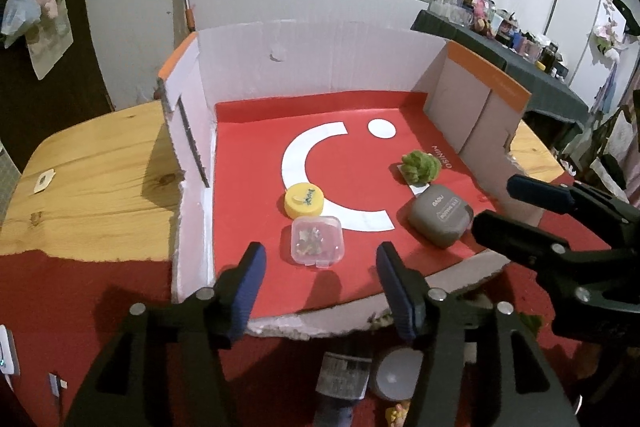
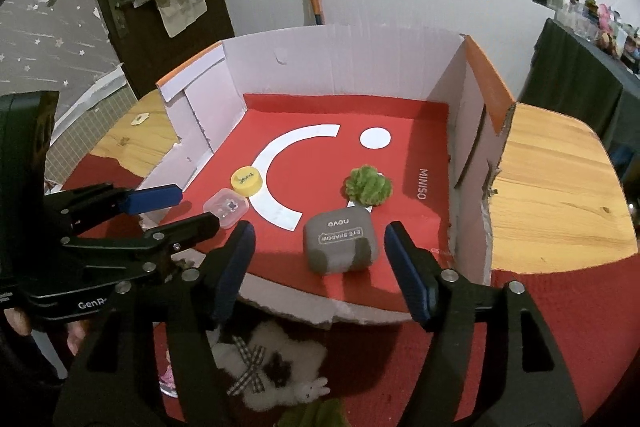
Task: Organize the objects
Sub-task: 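Withdraw both tools from the box toward the remaining items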
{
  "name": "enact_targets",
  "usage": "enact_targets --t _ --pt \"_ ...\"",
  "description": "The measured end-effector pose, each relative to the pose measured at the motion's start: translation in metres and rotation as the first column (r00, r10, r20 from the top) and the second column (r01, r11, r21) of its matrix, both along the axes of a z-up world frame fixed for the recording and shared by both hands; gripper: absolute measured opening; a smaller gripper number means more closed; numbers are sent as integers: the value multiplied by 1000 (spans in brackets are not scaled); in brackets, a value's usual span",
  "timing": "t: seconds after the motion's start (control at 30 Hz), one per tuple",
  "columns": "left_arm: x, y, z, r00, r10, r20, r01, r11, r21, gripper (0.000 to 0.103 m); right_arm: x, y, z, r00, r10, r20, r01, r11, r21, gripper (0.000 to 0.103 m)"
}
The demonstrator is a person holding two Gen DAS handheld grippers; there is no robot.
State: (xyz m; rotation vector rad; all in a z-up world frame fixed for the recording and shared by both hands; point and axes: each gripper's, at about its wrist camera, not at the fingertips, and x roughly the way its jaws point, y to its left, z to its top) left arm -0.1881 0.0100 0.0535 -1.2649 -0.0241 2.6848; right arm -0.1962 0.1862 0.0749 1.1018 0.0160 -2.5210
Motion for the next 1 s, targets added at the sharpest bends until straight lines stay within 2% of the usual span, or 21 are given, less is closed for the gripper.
enact_targets --t 0.13,0.27,0.4,0.87,1.0 --pt "7 -2 3 1000 3 -12 -3 1000 5 63 7 3 4 1000 -7 -18 7 1000 -8 75" --pt "15 -3 7 999 10 -34 -10 1000 5 72 16 5 10 999 -13 -40 12 1000 -16 82" --pt "24 -6 11 998 19 -57 -18 1000 10 81 25 7 15 998 -15 -61 14 1000 -17 84" --pt "50 -13 19 995 40 -91 -39 999 15 89 55 7 30 992 -21 -124 19 1000 -20 93" --pt "57 -14 22 994 45 -104 -43 999 15 96 64 7 33 991 -23 -134 21 1000 -21 93"
